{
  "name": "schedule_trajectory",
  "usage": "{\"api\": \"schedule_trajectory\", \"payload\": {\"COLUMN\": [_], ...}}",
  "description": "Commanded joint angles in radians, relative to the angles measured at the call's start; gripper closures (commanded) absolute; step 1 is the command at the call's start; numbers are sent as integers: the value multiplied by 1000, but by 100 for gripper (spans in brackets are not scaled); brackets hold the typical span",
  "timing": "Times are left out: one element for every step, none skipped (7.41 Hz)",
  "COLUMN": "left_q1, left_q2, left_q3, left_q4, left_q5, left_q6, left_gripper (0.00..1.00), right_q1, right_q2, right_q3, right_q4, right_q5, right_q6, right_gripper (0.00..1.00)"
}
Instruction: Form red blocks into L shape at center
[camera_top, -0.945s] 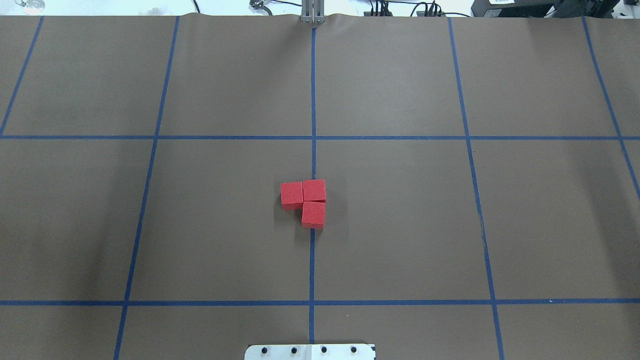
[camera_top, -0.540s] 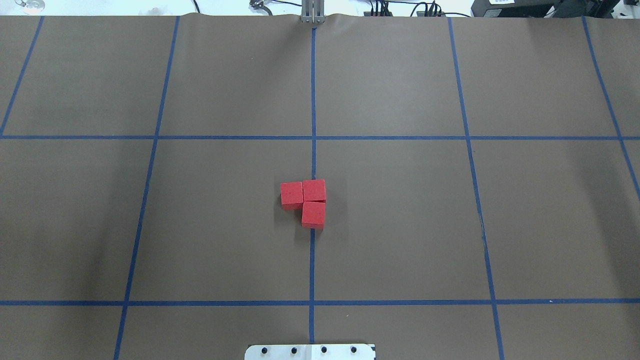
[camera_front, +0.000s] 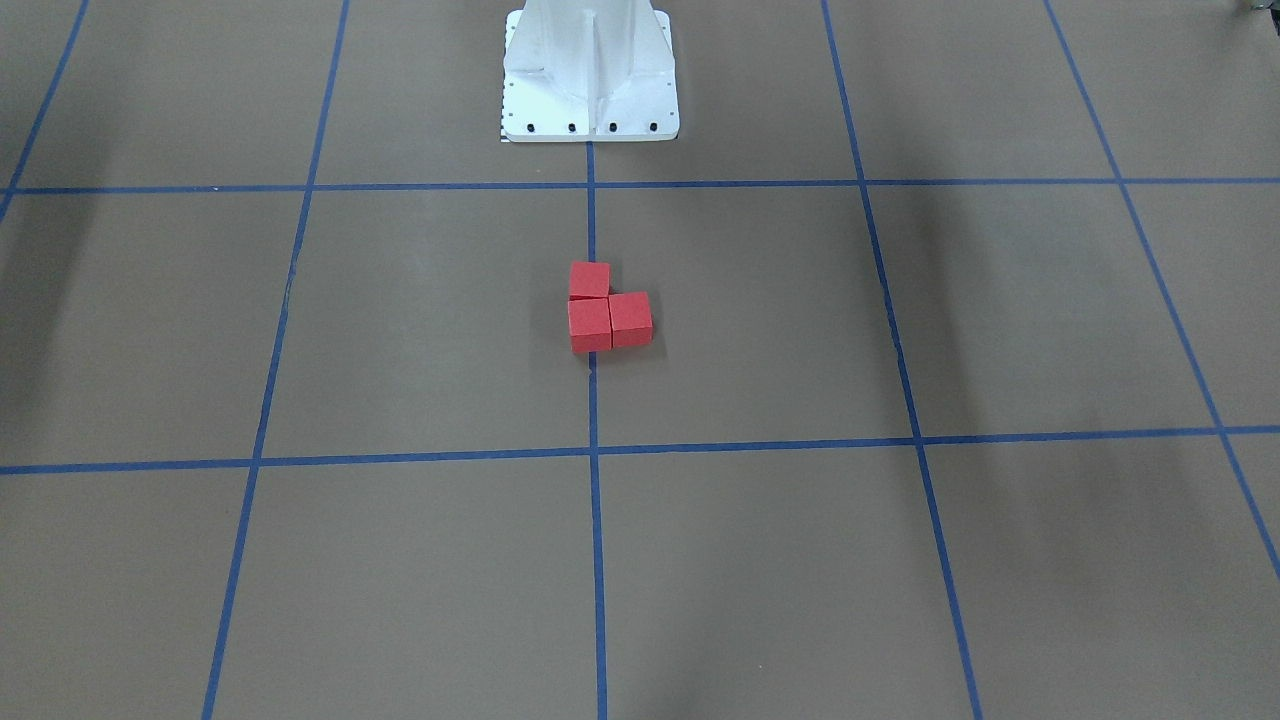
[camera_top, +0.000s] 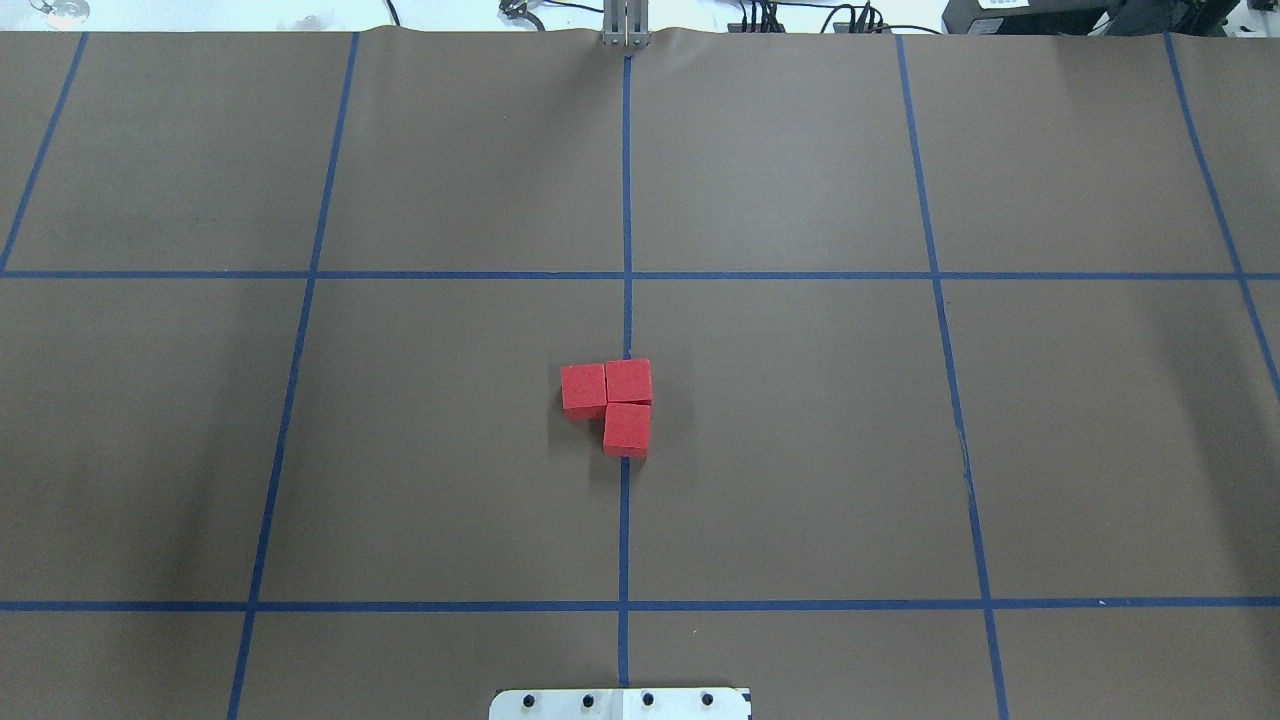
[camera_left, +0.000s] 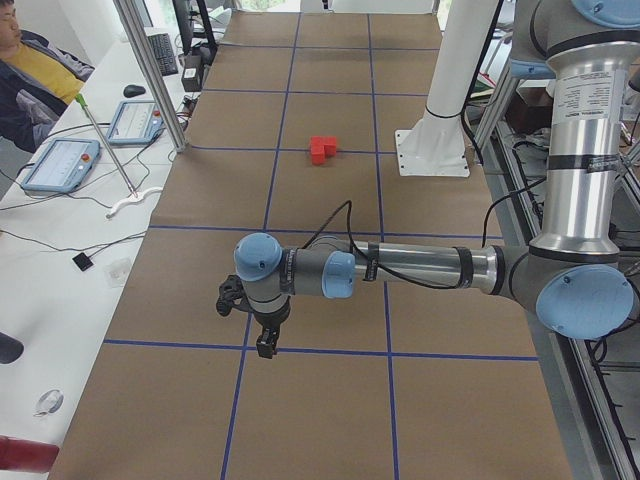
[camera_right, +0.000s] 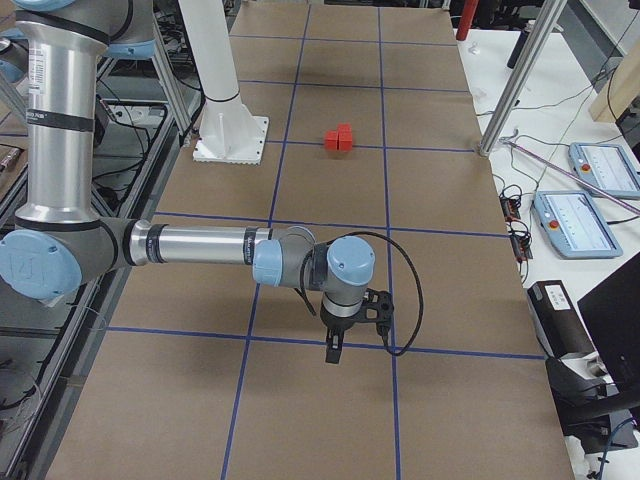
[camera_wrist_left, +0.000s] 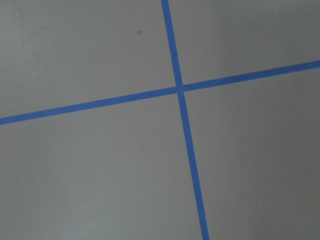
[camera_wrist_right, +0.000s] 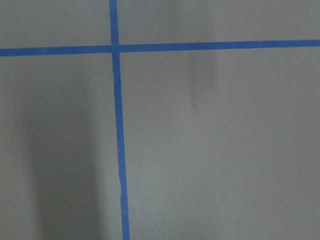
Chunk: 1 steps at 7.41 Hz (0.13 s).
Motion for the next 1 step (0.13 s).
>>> {"api": "schedule_trajectory", "payload": {"left_q1": [0], "left_q2": [0], "left_q3": [1], "left_q4": [0], "left_q5": [0], "left_q6": [0], "left_gripper": [0], "right_q1": [0], "right_q2": [1], "right_q3": [0], "right_q4": [0], "right_q5": [0], "right_q6": [0], "right_gripper": [1]}}
